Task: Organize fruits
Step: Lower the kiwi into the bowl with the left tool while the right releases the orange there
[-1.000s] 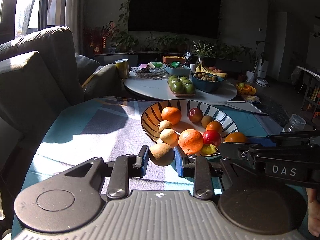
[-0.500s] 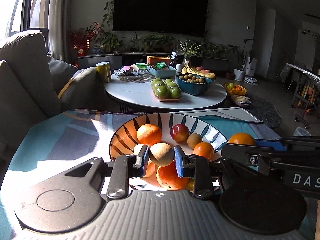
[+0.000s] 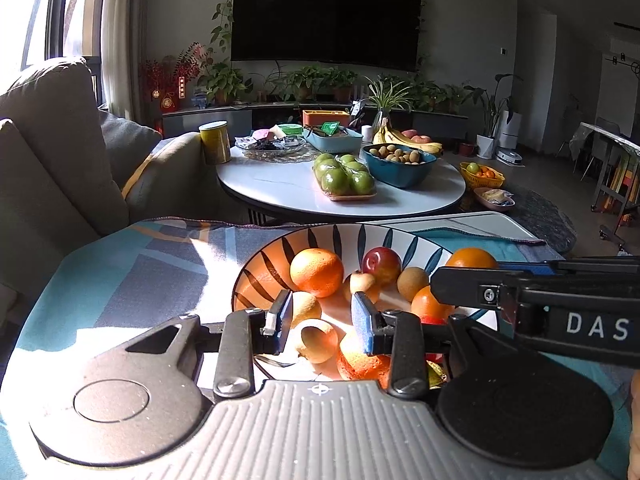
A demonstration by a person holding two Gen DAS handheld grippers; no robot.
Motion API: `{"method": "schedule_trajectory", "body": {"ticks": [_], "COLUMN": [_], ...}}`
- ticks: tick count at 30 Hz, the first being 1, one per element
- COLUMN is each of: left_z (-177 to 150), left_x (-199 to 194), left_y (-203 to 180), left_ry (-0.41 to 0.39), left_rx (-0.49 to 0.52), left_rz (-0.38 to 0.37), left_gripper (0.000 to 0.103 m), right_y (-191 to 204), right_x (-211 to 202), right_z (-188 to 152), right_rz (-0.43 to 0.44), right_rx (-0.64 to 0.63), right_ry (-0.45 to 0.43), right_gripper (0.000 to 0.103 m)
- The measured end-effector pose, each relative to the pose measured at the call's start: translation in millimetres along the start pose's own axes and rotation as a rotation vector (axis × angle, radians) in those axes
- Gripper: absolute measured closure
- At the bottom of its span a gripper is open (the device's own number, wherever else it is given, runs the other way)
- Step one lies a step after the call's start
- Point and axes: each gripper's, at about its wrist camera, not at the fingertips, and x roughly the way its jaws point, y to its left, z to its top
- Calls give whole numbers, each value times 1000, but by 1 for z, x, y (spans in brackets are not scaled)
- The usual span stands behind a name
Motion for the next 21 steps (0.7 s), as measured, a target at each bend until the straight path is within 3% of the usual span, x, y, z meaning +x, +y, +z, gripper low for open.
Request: {"method": "schedule_trajectory", "body": {"ticks": [11,21], "left_z": [1,-2], "left_x": [-13,-19], "left_y": [13,15], "left_ry": [0,8], "left_rx": [-23,-44], "left_rz": [46,64], "left_gripper": [73,73], "right_y": [7,8], "right_x": [24,19], "right_z": [-3,-1], "right_rz": [-4,4], "right_rx": [-19,-16], "right_ry": [39,1], "right_gripper": [23,23]}}
